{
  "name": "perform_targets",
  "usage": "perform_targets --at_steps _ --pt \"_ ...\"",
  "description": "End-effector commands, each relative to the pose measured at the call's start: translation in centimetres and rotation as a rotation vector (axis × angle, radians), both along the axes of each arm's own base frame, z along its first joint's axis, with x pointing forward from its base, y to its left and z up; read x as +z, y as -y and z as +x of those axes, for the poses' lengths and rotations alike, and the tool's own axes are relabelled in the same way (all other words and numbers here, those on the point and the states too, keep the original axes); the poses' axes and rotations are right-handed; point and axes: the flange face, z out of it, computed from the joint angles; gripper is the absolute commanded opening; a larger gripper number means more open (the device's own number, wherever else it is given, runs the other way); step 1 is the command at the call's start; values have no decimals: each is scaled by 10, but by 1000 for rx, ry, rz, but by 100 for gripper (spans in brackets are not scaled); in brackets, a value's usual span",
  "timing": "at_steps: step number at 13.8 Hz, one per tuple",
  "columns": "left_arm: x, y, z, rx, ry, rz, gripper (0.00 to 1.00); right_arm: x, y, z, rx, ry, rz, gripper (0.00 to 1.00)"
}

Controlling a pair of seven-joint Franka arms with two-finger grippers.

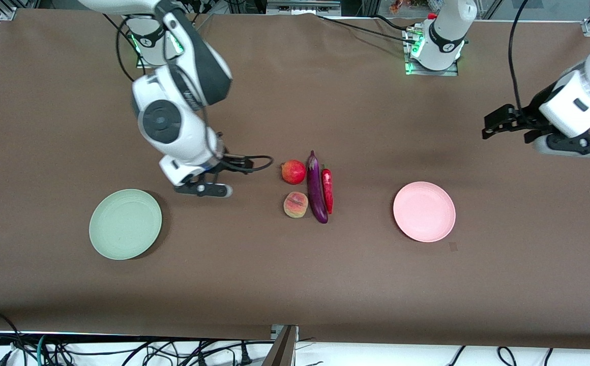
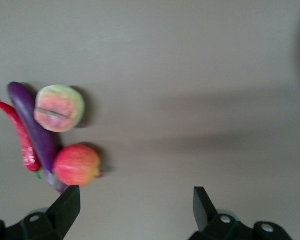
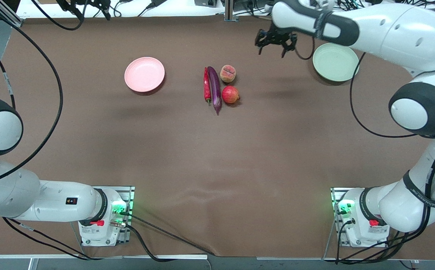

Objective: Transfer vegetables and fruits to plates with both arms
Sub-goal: 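Reach the left gripper to the chili while the right gripper reaches the apple, then grasp the red chili with the left gripper while the right gripper grasps the apple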

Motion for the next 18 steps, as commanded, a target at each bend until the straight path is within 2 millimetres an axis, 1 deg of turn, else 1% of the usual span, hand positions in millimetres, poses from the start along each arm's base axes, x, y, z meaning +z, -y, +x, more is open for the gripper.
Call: perform_targets --at_steps 1,2,3,4,5,6,7,8,9,10,11,12,13,14,15,16,17,18 --pt "-12 13 4 -44 -37 -4 100 -20 -27 -3 -65 22 21 100" --pt "-17 19 2 -58 -54 0 100 -31 -41 -7 -74 32 29 100" --pt "-28 25 2 -68 -81 0 100 -44 -52 -9 -92 43 37 100" --pt "-51 29 9 -75 -143 -11 100 -57 -66 -14 -95 56 45 100" --pt "-54 35 6 -88 -176 -6 100 -70 -79 -21 -83 65 50 100" --pt "-60 50 3 -108 -194 -5 100 -80 -88 -25 -74 71 56 100" --pt "-70 63 4 -122 -215 -29 100 -89 -90 -26 -76 71 58 100" --pt "-88 72 10 -119 -243 -73 100 -95 -93 -26 -76 75 63 100" --pt "-100 78 18 -132 -239 -97 100 -100 -93 -25 -78 79 66 100" --pt "-110 92 29 -128 -223 -101 100 -109 -96 -27 -75 76 63 100" --pt "-123 119 33 -144 -222 -108 100 -117 -102 -32 -65 75 64 100" --pt "-142 135 39 -81 -229 -141 100 -124 -109 -37 -55 80 67 100" --pt "-159 152 45 19 -230 -170 100 -131 -113 -40 -51 80 67 100" --pt "-177 173 44 99 -246 -151 100 -136 -117 -43 -43 79 66 100" --pt "-196 195 41 118 -258 -129 100 -141 -121 -47 -33 75 61 100" --pt "-214 214 39 103 -249 -124 100 -142 -121 -47 -33 74 60 100" --pt "-242 229 39 101 -249 -110 100 -142 -121 -47 -33 74 61 100" --pt "-263 248 38 90 -229 -116 100 -143 -121 -47 -32 74 59 100"
